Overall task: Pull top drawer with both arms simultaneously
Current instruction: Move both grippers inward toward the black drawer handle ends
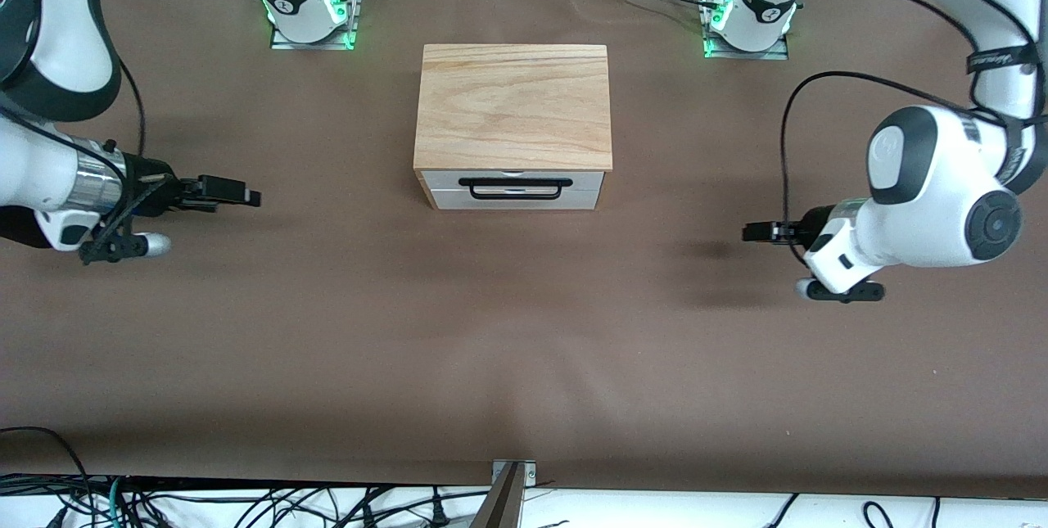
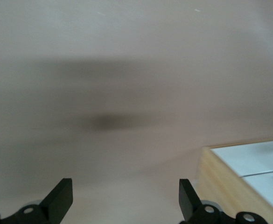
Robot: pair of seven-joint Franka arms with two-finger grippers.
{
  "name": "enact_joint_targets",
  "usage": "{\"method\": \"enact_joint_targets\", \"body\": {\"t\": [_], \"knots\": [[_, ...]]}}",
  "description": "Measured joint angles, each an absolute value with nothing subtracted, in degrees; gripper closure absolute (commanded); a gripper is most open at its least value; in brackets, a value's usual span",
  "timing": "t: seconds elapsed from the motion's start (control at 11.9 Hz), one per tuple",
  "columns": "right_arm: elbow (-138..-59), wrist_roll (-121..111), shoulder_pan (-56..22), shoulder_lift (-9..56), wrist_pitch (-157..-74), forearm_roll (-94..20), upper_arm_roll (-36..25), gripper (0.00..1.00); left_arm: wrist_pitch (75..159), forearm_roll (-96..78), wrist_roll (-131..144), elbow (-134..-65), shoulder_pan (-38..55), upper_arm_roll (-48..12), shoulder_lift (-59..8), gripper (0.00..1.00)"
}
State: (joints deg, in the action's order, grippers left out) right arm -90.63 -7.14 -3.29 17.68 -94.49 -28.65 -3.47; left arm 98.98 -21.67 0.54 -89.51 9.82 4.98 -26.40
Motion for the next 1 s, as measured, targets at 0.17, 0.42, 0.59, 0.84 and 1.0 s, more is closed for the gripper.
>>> {"method": "enact_joint_targets", "body": {"t": [0.17, 0.42, 0.59, 0.84, 1.0], "knots": [[-91.44, -10.10, -2.62, 20.13, -94.42, -37.78, -3.57, 0.00, 99.68, -32.48, 0.53, -89.57, 10.35, 4.69, -28.71, 0.00], [-92.84, -19.05, -2.41, 23.49, -93.88, -45.70, -3.58, 0.00, 100.08, -45.60, -2.86, -89.76, 10.87, 4.46, -32.57, 0.00], [-96.05, -25.60, -2.27, 25.63, -91.99, -54.18, -3.63, 0.00, 100.08, -55.45, -10.35, -90.35, 11.40, 4.11, -35.31, 0.00], [-97.86, -32.47, -1.90, 29.08, -89.58, -60.81, -3.74, 0.00, 100.08, -69.62, -28.95, -93.52, 12.42, 3.93, -38.86, 0.00], [-99.31, -36.84, -1.91, 30.43, -89.30, -65.74, -3.69, 0.00, 100.07, -77.46, -38.81, -96.96, 13.32, 3.80, -40.15, 0.00]]}}
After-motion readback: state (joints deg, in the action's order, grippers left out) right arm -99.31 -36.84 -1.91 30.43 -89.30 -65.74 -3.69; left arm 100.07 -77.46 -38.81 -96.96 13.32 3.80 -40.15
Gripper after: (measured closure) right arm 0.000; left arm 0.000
